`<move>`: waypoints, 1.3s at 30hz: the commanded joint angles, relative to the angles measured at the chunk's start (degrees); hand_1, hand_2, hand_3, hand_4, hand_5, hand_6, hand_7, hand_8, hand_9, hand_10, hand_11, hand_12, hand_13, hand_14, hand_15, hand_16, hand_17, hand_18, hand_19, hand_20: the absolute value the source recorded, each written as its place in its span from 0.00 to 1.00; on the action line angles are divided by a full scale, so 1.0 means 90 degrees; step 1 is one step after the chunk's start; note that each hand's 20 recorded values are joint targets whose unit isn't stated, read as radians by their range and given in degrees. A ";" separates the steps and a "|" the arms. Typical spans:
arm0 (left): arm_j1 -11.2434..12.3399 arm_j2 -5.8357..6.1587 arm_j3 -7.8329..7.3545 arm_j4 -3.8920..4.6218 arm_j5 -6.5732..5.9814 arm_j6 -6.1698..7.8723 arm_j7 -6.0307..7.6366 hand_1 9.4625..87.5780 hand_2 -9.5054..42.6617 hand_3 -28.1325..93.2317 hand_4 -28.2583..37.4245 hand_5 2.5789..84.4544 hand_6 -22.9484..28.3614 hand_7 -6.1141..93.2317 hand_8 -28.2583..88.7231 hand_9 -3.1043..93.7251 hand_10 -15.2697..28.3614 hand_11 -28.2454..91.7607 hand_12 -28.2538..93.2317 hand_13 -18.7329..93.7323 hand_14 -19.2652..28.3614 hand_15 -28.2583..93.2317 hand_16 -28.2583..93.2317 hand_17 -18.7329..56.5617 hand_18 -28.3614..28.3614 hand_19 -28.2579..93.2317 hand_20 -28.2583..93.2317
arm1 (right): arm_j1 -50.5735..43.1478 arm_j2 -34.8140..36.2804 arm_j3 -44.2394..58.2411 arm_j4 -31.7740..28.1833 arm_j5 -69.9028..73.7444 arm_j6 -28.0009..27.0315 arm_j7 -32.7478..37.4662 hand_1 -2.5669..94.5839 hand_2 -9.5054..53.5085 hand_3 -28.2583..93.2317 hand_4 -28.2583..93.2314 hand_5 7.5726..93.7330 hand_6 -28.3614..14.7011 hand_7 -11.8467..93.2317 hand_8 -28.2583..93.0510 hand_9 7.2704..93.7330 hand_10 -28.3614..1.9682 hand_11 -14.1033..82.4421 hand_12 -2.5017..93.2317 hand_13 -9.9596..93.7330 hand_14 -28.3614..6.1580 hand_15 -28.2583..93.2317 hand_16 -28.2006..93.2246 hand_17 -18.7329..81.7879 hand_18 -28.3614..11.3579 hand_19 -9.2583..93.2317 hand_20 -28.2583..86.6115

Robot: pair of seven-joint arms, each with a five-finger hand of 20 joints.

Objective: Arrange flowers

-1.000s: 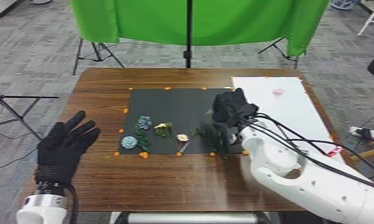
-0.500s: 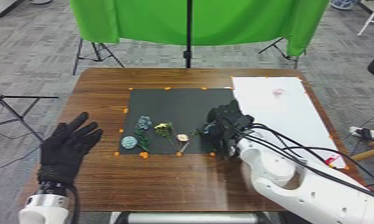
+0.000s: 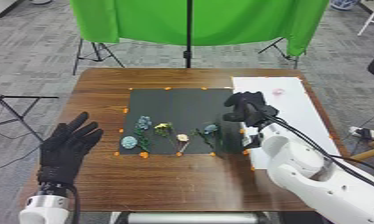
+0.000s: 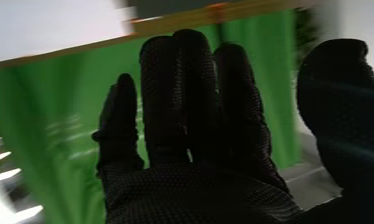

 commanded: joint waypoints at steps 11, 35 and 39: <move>0.0051 0.0002 0.0021 -0.0042 -0.0003 0.0075 0.0042 0.12 0.39 0.85 0.00 0.47 0.65 0.17 0.17 0.42 0.85 0.44 0.32 0.40 1.00 0.66 0.16 0.13 0.98 0.70 0.35 | 0.3104 -0.0017 -0.2231 0.2819 0.0122 0.0537 0.2062 0.35 0.00 0.92 0.00 0.55 0.67 0.27 0.11 0.56 0.46 0.39 0.17 0.57 0.48 0.81 0.31 0.33 0.19 0.82 0.64; -0.0255 -0.0085 0.0045 0.0060 0.0144 -0.0103 -0.0247 0.12 0.39 0.85 0.00 0.47 0.65 0.17 0.17 0.42 0.85 0.44 0.32 0.40 1.00 0.66 0.16 0.13 0.98 0.70 0.35 | 0.3352 -0.0909 -0.1889 0.3671 0.0545 -0.2237 0.1731 0.35 0.00 0.92 0.00 0.44 0.74 0.25 0.12 0.51 0.47 0.35 0.17 0.54 0.46 0.80 0.30 0.30 0.14 0.81 0.63; -0.0396 -0.0151 0.0026 0.0107 0.0241 -0.0228 -0.0372 0.12 0.39 0.85 0.00 0.47 0.65 0.17 0.17 0.42 0.85 0.44 0.32 0.40 1.00 0.66 0.16 0.13 0.98 0.70 0.35 | 0.3250 -0.0991 -0.1664 0.3856 0.0859 -0.2792 0.2033 0.35 0.00 0.92 0.00 0.44 0.76 0.25 0.12 0.50 0.50 0.32 0.16 0.53 0.45 0.78 0.30 0.29 0.14 0.80 0.63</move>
